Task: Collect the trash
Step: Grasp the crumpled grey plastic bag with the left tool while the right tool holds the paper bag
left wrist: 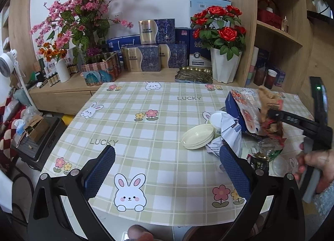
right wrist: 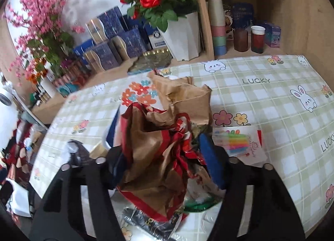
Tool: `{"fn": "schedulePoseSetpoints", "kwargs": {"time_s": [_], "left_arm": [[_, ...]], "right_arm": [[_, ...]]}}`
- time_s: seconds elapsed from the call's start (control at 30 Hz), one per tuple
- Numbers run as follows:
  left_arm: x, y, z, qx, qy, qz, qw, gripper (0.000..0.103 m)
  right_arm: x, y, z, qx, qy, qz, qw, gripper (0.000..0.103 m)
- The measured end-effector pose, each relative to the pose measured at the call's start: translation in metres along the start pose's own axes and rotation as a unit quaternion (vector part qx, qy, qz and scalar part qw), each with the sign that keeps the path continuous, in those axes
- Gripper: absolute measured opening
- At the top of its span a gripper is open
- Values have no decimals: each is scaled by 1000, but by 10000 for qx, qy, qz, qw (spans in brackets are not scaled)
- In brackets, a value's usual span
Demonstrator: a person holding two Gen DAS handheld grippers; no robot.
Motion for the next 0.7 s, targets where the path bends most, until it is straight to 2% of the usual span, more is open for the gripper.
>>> {"fn": "schedulePoseSetpoints", "kwargs": {"time_s": [0.13, 0.33, 0.43, 0.6, 0.7], "left_arm": [[-3, 1, -2, -182, -167, -48, 9997, 98], [-4, -2, 7, -123, -306, -126, 9994, 98], [-3, -3, 15, -92, -391, -165, 9991, 98], [13, -2, 36, -90, -671, -203, 9975, 96], [37, -2, 58, 15, -890, -397, 9952, 87]], "right_arm": [[-30, -4, -2, -157, 68, 368, 9992, 59], [-71, -19, 2, -153, 274, 767, 9966, 59], [-84, -30, 9, -122, 261, 805, 9963, 59], [-94, -47, 21, -230, 4, 745, 9970, 59], [-95, -55, 30, -114, -103, 696, 9975, 59]]}}
Point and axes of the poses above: each gripper's, at about its wrist camera, not at the fingertips, and x roughly the way its jaws point, z to its right, y to its top, the point moved 7 cm from there along x, roughly the way its jaws point, and after that the axes turned 7 degrees about -z, right-handed, at the moved point
